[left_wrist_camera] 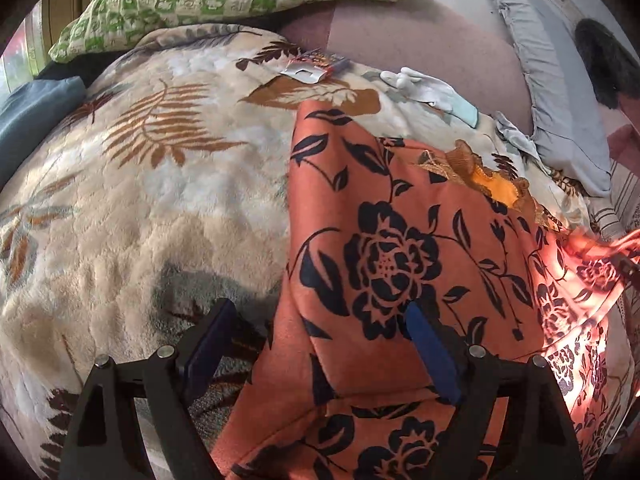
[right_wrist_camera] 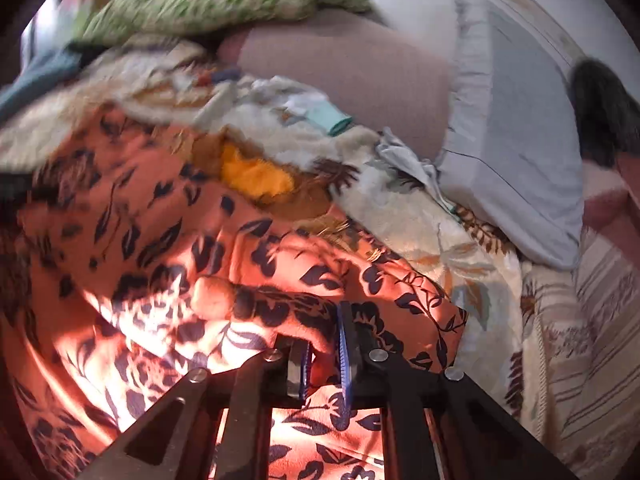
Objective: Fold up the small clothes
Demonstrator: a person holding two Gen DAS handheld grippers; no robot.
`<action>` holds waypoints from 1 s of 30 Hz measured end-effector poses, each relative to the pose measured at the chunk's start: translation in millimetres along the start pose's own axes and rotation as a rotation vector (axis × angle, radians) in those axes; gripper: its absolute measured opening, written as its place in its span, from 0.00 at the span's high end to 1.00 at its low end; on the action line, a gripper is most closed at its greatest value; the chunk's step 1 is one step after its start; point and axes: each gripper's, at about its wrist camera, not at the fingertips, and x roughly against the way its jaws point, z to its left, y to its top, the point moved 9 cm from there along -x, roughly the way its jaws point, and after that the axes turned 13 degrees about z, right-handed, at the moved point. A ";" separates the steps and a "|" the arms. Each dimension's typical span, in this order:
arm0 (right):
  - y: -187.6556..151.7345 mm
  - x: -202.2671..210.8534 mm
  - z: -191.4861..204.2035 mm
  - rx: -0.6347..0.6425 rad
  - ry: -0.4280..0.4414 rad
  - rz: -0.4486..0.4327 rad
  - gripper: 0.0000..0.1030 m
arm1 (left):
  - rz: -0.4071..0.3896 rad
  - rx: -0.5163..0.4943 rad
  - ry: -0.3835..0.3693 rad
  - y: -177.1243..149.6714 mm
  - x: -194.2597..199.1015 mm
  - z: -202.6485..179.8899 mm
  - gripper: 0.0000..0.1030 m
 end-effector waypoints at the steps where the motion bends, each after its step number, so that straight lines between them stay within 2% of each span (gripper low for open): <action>1: 0.9 4.5 -25.9 -0.148 0.048 -0.021 0.89 | -0.017 -0.005 -0.003 -0.7 0.8 0.5 0.15; 2: -5.1 4.6 -53.7 -0.317 0.099 -0.039 0.89 | -0.029 -0.012 -0.004 -0.8 1.8 -0.3 0.15; 4: -41.2 -16.2 -96.0 -0.651 0.214 -0.007 0.76 | -0.026 -0.026 0.009 -1.7 1.2 -1.7 0.15; 5: -62.8 -34.2 -100.6 -0.749 0.261 0.061 0.56 | -0.027 -0.032 0.009 -2.1 1.6 -2.1 0.15; 6: -79.4 -51.1 -95.1 -0.785 0.335 0.136 0.43 | -0.028 -0.033 0.004 -2.1 3.0 -2.2 0.15; 7: -88.1 -56.8 -90.1 -0.791 0.407 0.143 0.43 | -0.028 -0.032 -0.002 -2.4 3.9 -1.7 0.15; 8: -90.1 -48.7 -92.4 -0.778 0.406 0.096 0.43 | -0.027 -0.029 -0.008 -1.0 4.1 -1.2 0.15; 11: -93.3 -23.0 -99.5 -0.774 0.403 0.061 0.38 | -0.031 -0.010 -0.008 2.2 5.9 1.7 0.15; 14: -82.0 6.0 -107.5 -0.754 0.405 -0.008 0.37 | -0.026 0.002 0.003 3.4 3.0 6.2 0.15; 16: -68.9 20.8 -102.5 -0.712 0.444 -0.072 0.26 | -0.015 0.017 0.015 5.6 2.6 8.1 0.15; 17: -63.5 19.7 -95.6 -0.684 0.481 -0.078 0.16 | -0.001 0.032 0.022 6.4 3.4 9.2 0.15; 18: -59.1 8.1 -85.3 -0.658 0.534 -0.057 0.14 | 0.015 0.058 0.033 6.7 6.0 11.5 0.15; 19: -60.7 -12.9 -76.4 -0.644 0.574 0.006 0.14 | 0.028 0.088 0.037 6.4 11.9 13.8 0.15; 20: -71.5 -44.6 -63.0 -0.647 0.594 0.138 0.14 | 0.021 0.106 0.028 7.1 22.9 14.7 0.15; 21: -80.5 -64.4 -56.4 -0.664 0.634 0.224 0.15 | -0.010 0.108 0.020 8.8 37.7 15.3 0.15; 22: -77.6 -51.9 -60.4 -0.671 0.626 0.160 0.15 | -0.053 0.098 0.030 10.2 54.2 16.0 0.15; 25: -72.6 -1.5 -59.9 -0.611 0.601 0.076 0.15 | -0.133 0.084 0.105 8.0 88.9 24.3 0.15; 27: -79.8 19.3 -60.5 -0.582 0.556 0.059 0.15 | -0.117 0.094 0.122 -0.1 95.0 31.1 0.15; 30: -101.5 43.7 -58.1 -0.571 0.551 0.025 0.15 | -0.081 0.058 0.176 -19.5 93.2 35.2 0.15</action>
